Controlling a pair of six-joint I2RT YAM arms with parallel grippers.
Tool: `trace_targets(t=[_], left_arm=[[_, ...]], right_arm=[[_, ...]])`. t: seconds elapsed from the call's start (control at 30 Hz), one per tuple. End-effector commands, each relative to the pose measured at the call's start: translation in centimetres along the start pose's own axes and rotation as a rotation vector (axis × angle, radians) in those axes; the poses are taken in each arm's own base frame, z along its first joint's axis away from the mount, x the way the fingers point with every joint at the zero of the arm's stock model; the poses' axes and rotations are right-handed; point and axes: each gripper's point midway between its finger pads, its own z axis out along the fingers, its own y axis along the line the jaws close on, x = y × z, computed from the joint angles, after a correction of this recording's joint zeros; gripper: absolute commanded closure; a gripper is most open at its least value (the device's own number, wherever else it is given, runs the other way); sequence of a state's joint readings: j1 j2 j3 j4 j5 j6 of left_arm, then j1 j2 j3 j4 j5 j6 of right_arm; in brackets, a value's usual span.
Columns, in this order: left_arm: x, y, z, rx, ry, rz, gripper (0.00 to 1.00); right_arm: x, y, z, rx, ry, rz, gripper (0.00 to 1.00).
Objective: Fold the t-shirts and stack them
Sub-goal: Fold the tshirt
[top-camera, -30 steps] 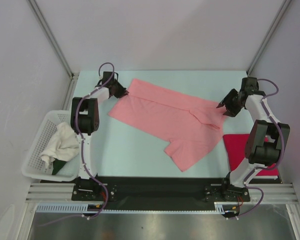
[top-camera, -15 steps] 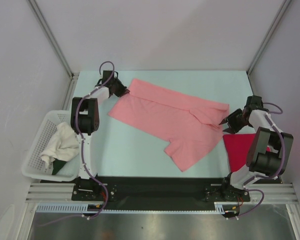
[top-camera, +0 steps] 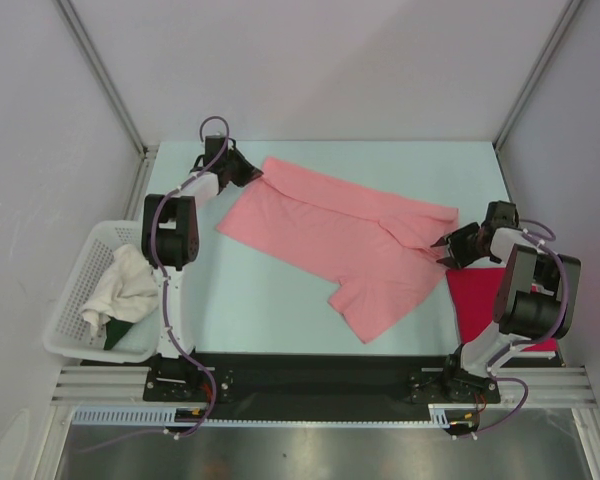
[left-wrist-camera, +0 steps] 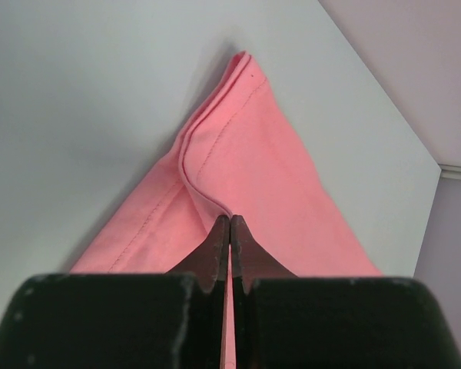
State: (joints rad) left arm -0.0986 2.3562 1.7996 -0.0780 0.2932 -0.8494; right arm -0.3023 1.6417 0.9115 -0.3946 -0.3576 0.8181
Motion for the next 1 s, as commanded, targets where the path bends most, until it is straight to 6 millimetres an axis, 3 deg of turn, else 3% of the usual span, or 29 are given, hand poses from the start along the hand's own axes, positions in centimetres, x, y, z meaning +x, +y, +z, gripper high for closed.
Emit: trace_targets(t=[0.0, 0.13, 0.2, 0.3, 0.33, 0.5, 0.57, 0.63, 0.67, 0.7, 0.73, 0.77, 0.8, 0.87, 0.9, 0.97], left_arm=[[-2.5, -5.1, -2.1, 0.113, -0.066, 0.03, 1.0], [-2.8, -5.4, -2.3, 0.119, -0.073, 0.039, 1.0], [-3.1, -5.7, -2.4, 0.13, -0.081, 0.048, 1.0], [-3.8, -6.9, -2.7, 0.178, -0.105, 0.077, 1.0], [-4.0, -7.3, -2.8, 0.193, -0.112, 0.082, 1.0], [-6.6, -10.8, -3.2, 0.356, -0.202, 0.088, 1.0], [-6.7, -10.9, -2.1, 0.386, -0.202, 0.054, 0.99], [-8.1, -12.9, -1.9, 0.464, -0.241, 0.047, 1.0], [-7.6, -12.0, -0.4, 0.479, -0.218, 0.004, 1.0], [-9.0, -14.3, -1.2, 0.56, -0.26, 0.019, 1.0], [-9.4, -14.9, -1.0, 0.589, -0.265, 0.012, 1.0], [-9.0, -13.7, 0.8, 0.584, -0.257, -0.008, 1.0], [-10.3, -15.8, -0.2, 0.644, -0.293, -0.008, 1.0], [-10.5, -14.7, 1.7, 0.651, -0.31, -0.054, 1.0], [-11.2, -15.8, 1.2, 0.687, -0.334, -0.057, 1.0], [-11.7, -15.5, 1.7, 0.696, -0.356, -0.097, 1.0]], right_arm=[[-0.5, 0.6, 0.7, -0.041, -0.013, 0.047, 0.5], [-0.3, 0.2, 1.3, -0.031, -0.002, 0.075, 0.54], [-0.6, 0.4, 1.4, -0.037, -0.017, 0.076, 0.63], [-1.0, 1.1, 1.1, -0.055, -0.027, 0.075, 0.97], [-1.5, 2.0, 0.6, -0.074, -0.042, 0.067, 1.0], [-3.8, 5.6, -1.9, -0.133, -0.101, 0.034, 1.0], [-5.2, 7.5, -3.2, -0.176, -0.147, 0.022, 1.0], [-6.3, 8.9, -4.0, -0.216, -0.18, 0.02, 1.0], [-7.0, 9.9, -4.3, -0.242, -0.197, 0.013, 1.0], [-7.5, 10.5, -4.4, -0.262, -0.208, 0.013, 1.0], [-8.0, 11.2, -4.4, -0.285, -0.215, 0.02, 1.0], [-8.5, 11.9, -4.1, -0.312, -0.217, 0.021, 1.0], [-9.1, 12.8, -4.2, -0.337, -0.225, 0.022, 1.0], [-10.1, 14.3, -4.0, -0.401, -0.23, 0.039, 1.0], [-10.5, 15.0, -4.3, -0.425, -0.238, 0.039, 1.0], [-11.2, 16.0, -4.3, -0.457, -0.245, 0.056, 1.0]])
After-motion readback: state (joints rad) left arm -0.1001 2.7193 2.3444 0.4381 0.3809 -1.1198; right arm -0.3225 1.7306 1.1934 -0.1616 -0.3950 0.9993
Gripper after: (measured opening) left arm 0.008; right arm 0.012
